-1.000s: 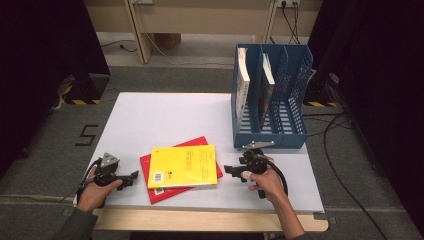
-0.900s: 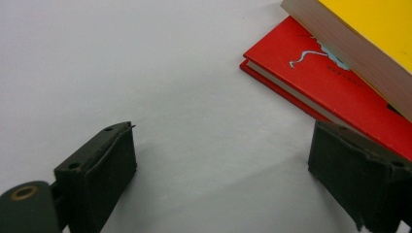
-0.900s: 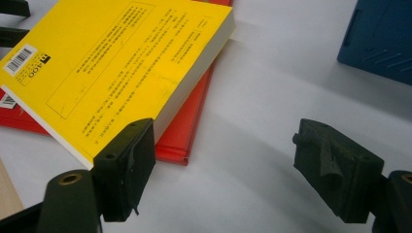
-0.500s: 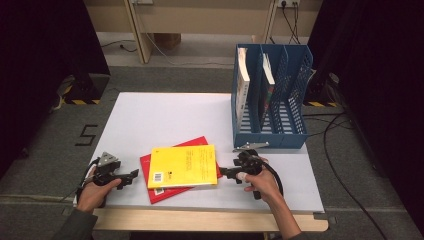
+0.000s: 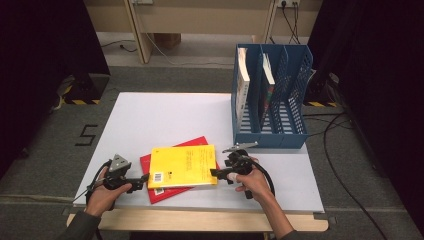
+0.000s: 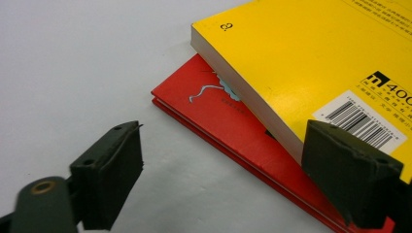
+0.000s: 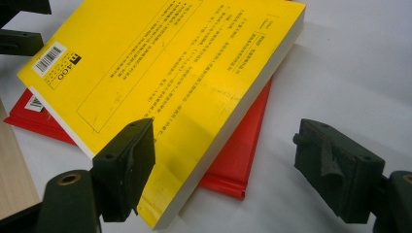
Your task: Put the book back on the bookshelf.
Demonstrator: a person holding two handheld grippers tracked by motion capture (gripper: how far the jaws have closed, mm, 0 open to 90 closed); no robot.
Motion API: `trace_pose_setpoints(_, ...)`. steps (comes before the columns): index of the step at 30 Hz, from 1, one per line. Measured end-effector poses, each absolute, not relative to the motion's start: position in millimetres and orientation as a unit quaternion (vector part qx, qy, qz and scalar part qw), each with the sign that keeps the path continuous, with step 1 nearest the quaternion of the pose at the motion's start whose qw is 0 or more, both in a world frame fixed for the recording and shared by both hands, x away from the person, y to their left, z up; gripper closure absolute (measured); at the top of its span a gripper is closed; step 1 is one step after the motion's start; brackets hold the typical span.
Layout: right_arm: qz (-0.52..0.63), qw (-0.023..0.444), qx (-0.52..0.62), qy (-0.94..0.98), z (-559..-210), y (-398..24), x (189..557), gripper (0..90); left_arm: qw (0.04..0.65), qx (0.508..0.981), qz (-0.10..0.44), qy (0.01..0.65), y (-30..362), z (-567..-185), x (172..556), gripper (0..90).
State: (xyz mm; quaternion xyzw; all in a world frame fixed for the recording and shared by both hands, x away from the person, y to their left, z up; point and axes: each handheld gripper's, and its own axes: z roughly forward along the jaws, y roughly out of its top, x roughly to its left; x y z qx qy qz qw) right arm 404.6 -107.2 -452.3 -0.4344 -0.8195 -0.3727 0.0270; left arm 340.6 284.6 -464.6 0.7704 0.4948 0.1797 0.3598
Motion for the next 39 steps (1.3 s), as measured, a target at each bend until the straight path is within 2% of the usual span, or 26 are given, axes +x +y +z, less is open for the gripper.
trace_pose_setpoints(6,-0.371,0.031,-0.434,-0.820,-456.8,-101.2,407.6,23.3,0.356,0.773,0.188,0.491,281.7,-463.6,339.6,15.8)
trace_pose_setpoints(9,-0.379,0.041,-0.433,-0.816,-461.6,-98.1,409.3,22.7,0.369,0.774,0.169,0.486,270.6,-466.3,343.0,14.5)
trace_pose_setpoints(11,-0.375,0.040,-0.433,-0.819,-463.1,-96.5,409.4,17.3,0.371,0.777,0.166,0.481,266.5,-466.4,344.3,14.3)
trace_pose_setpoints(13,-0.376,0.034,-0.436,-0.817,-464.5,-97.1,410.6,15.7,0.370,0.780,0.168,0.476,261.4,-466.3,345.6,13.9)
trace_pose_setpoints(17,-0.392,0.047,-0.448,-0.802,-466.9,-100.1,414.6,16.1,0.365,0.780,0.167,0.480,262.4,-468.3,346.3,13.6)
trace_pose_setpoints(23,-0.393,0.041,-0.452,-0.800,-468.0,-95.4,416.5,13.2,0.365,0.779,0.168,0.481,262.0,-468.4,345.8,13.6)
trace_pose_setpoints(26,-0.390,0.032,-0.467,-0.793,-466.9,-97.3,415.5,23.7,0.369,0.775,0.160,0.488,263.0,-469.5,345.9,13.6)
trace_pose_setpoints(31,-0.423,0.034,-0.504,-0.752,-466.7,-110.7,413.2,47.7,0.369,0.775,0.163,0.487,262.8,-469.9,345.9,13.3)
trace_pose_setpoints(34,-0.438,0.036,-0.505,-0.743,-462.0,-114.2,412.2,52.3,0.367,0.775,0.167,0.486,262.7,-469.9,345.6,12.4)
trace_pose_setpoints(39,-0.467,0.041,-0.494,-0.732,-450.1,-117.6,410.7,55.1,0.364,0.777,0.175,0.483,262.4,-469.2,344.4,12.8)
